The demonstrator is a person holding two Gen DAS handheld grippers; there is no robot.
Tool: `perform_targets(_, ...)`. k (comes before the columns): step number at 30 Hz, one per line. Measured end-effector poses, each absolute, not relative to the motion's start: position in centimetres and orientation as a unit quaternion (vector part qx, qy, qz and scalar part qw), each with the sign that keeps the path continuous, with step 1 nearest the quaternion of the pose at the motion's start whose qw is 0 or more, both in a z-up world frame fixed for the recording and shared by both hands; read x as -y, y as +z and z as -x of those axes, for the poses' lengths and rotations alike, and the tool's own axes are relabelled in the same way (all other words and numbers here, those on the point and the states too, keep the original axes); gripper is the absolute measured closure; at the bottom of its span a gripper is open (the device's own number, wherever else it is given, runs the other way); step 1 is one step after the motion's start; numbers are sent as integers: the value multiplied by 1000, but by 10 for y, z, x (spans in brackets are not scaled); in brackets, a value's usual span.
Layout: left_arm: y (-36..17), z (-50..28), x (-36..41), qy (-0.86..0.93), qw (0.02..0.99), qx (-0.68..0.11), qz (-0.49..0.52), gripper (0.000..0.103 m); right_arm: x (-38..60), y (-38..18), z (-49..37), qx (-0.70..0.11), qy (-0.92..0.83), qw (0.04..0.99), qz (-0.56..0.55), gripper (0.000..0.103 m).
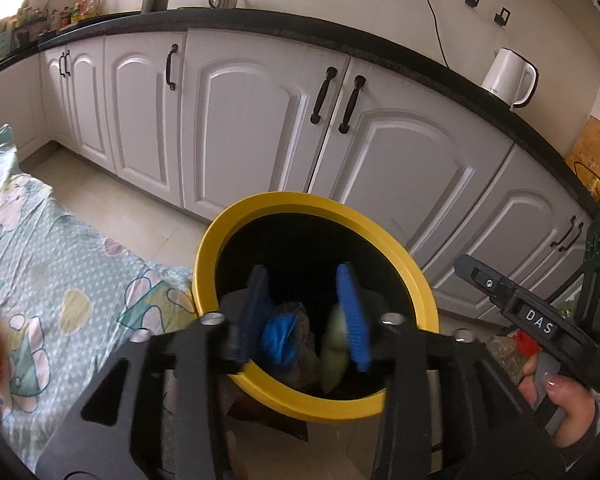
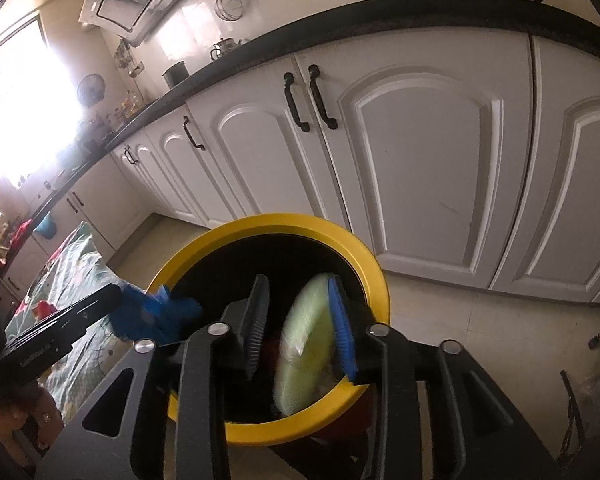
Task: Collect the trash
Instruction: 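Open both grippers to drop the blue plastic and green sponge into the bin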
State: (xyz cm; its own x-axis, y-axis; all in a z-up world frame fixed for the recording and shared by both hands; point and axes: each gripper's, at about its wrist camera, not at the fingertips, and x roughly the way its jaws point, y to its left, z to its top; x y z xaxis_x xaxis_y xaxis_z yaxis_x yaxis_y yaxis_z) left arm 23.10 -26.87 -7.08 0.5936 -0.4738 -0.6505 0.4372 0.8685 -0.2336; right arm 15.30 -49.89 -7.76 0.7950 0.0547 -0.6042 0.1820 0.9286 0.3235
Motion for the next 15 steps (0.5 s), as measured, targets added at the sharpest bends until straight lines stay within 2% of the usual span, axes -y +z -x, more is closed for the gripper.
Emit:
perform_targets(2,-69,-229,266,-252,895,-368,26,53,500,-76,-152,-315,-37,930,-187,61)
perform_targets(4,-66,-228,263,-246,898,-364,27,37,499,-74,-150,-311,-38,931,-188,59)
perform_targets(6,-63,-227,259,-242,900,-361,31,26,499,-72,-147,-305,-42,932,-190,49)
perform_targets(9,-59,-225,251,-232,904,-357,39,11,498,-68,-145,-299,-44,935,-187,42)
perform_targets(12,-53,-223,243,-226,908,-351,47,11,494,-64,-144,-292,-44,937,-185,35)
perform_targets(15,-48,-219,237,-219,912,-343,46,11,491,-60,-141,-286,-44,940,-181,32)
